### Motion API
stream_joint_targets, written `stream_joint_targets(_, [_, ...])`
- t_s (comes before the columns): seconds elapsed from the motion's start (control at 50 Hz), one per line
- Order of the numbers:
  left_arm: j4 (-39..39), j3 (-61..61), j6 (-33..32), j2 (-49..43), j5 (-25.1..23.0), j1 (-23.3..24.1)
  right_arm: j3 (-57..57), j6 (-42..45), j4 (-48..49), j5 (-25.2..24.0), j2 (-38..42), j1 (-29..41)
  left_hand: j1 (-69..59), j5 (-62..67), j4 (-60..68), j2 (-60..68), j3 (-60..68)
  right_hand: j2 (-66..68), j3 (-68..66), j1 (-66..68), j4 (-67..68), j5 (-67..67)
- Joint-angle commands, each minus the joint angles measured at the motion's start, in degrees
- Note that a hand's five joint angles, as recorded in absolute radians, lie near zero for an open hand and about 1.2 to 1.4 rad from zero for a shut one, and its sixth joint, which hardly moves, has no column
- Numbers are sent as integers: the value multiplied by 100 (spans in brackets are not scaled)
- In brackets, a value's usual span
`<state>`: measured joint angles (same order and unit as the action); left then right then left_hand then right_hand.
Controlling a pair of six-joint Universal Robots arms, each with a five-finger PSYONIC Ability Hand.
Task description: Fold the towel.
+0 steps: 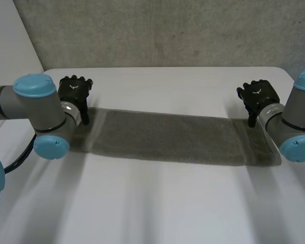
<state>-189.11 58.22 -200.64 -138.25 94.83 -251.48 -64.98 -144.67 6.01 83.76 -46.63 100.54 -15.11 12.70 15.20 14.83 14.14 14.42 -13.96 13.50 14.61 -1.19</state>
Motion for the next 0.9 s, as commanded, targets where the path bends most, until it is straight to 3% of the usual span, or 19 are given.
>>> stream_joint_targets(0.02, [-3, 513, 51, 604, -17, 55, -383, -843, 67, -61, -739, -52, 511, -1270, -520, -483, -414, -442, 396, -350, -461, 119])
stream_joint_targets(0.16, [-38, 1324, 69, 1318, -87, 55, -903, -985, -47, -211, -1630, -78, 506, -1266, -516, -478, -409, -442, 396, -350, -461, 119])
stream_joint_targets(0.26, [-82, 2044, 95, 1661, -122, 55, -1412, -967, -636, -325, -2087, -87, 506, -1266, -516, -478, -409, -442, 396, -350, -461, 119])
stream_joint_targets(0.36, [-117, 2730, 280, 2100, -448, 37, -1825, -1002, -1409, -378, -2157, -140, 472, -1232, -482, -444, -376, -300, 253, -207, -318, -24])
stream_joint_targets(0.4, [-143, 3141, 507, 2389, -832, -24, -2254, -1011, -1550, -386, -2157, -192, 422, -1182, -432, -394, -326, 2, -48, 95, -16, -326])
stream_joint_targets(0.52, [-459, 3757, 1060, 2828, -1317, -164, -2993, -994, -892, -790, -2148, -526, 388, -1148, -398, -360, -292, 322, -368, 414, 303, -645])
stream_joint_targets(0.7, [-926, 4022, 1299, 2970, -1362, -262, -3267, -967, -328, -861, -1928, -764, 388, -1148, -398, -360, -292, 1113, -1160, 1206, 1095, -1437])
stream_joint_targets(0.88, [-970, 4048, 1299, 2944, -1362, -270, -3197, -748, -3, -721, -1533, -825, 388, -1148, -398, -360, -292, 2827, -2873, 2919, 2809, -3150])
stream_joint_targets(0.9, [-961, 4048, 1308, 2944, -1362, -270, -3179, -660, 14, -660, -1463, -834, 388, -1148, -398, -360, -292, 3778, -3825, 3871, 3760, -4102])
